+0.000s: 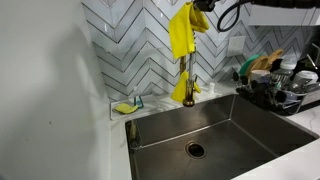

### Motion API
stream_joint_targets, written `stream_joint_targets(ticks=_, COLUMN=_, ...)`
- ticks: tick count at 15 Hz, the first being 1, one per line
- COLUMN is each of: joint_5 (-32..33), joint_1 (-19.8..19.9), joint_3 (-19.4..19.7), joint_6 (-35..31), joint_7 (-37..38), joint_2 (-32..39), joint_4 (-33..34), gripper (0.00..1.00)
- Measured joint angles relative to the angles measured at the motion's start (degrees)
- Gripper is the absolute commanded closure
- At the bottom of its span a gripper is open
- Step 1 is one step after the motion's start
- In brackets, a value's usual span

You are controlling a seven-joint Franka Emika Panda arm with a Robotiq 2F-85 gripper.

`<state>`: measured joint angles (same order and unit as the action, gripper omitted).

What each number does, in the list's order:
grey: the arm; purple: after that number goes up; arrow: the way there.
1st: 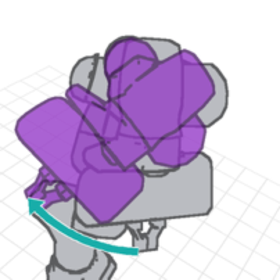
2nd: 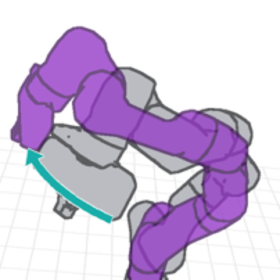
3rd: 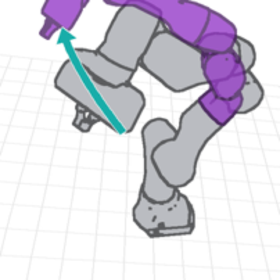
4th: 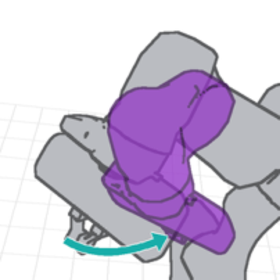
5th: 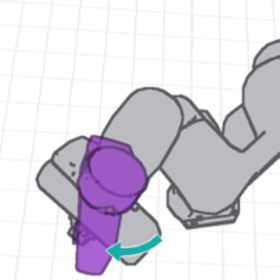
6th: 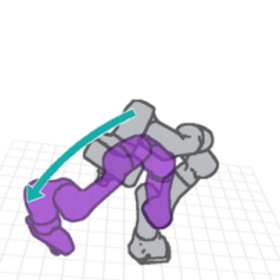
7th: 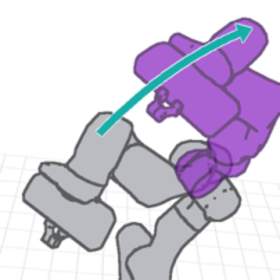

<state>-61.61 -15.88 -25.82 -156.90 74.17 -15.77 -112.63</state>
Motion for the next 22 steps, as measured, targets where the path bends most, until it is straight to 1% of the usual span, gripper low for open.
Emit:
stream_joint_targets(ticks=6, joint_5=3.07, joint_1=0.07, joint_3=0.04, joint_6=-1.11, joint_7=0.17, joint_2=1.0, joint_4=0.02, gripper=1.0)
stream_joint_targets(ticks=14, joint_5=10.79, joint_1=1.18, joint_3=0.12, joint_6=-13.71, joint_7=0.17, joint_2=4.86, joint_4=-0.28, gripper=1.0)
stream_joint_targets(ticks=17, joint_5=14.68, joint_1=2.7, joint_3=-0.18, joint_6=-14.56, joint_7=1.52, joint_2=6.16, joint_4=-0.77, gripper=1.0)
stream_joint_targets(ticks=19, joint_5=17.72, joint_1=3.89, joint_3=-0.45, joint_6=-14.56, joint_7=3.55, joint_2=6.41, joint_4=-1.56, gripper=1.0)
stream_joint_targets(ticks=22, joint_5=20.64, joint_1=5.03, joint_3=-1.0, joint_6=-14.56, joint_7=6.44, joint_2=6.54, joint_4=-2.22, gripper=1.0)
